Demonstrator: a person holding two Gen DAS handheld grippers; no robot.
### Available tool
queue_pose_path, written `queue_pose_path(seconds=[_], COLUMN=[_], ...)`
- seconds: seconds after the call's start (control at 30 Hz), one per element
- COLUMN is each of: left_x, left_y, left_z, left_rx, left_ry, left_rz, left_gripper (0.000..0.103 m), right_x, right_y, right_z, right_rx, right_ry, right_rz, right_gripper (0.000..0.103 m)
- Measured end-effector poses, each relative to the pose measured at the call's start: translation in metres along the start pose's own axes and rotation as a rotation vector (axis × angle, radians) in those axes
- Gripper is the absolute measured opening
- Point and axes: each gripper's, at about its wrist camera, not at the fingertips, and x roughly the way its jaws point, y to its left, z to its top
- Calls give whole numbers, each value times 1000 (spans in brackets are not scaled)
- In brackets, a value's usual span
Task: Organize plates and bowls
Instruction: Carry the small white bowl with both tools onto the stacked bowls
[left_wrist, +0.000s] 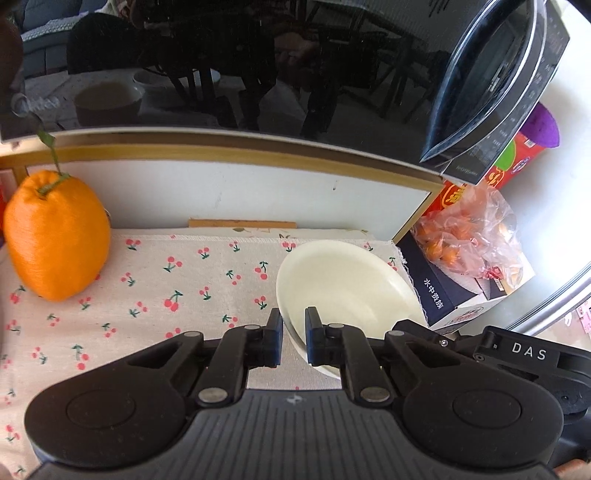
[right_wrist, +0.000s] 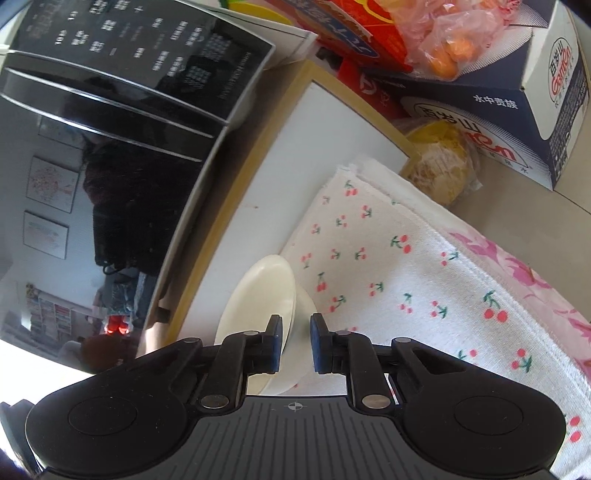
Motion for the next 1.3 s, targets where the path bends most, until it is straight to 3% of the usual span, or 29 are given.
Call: queue_pose_path(seconds=[0.4, 0.9, 1.3], left_x=[-46, -98, -149], left_y=[4, 16, 53], left_z=[-13, -52, -86], left_rx=[-56, -200, -230], left_ry=[-18, -42, -49], left_rz=[-3, -70, -73], left_gripper=[11, 11, 12], right_x=[-31, -79, -95], right_y=[24, 66, 96], right_z=[-12, -47, -104], right_rx=[-20, -182, -259], right_ry=[8, 31, 98], right_rz=[65, -22, -29], right_gripper=[16, 17, 17])
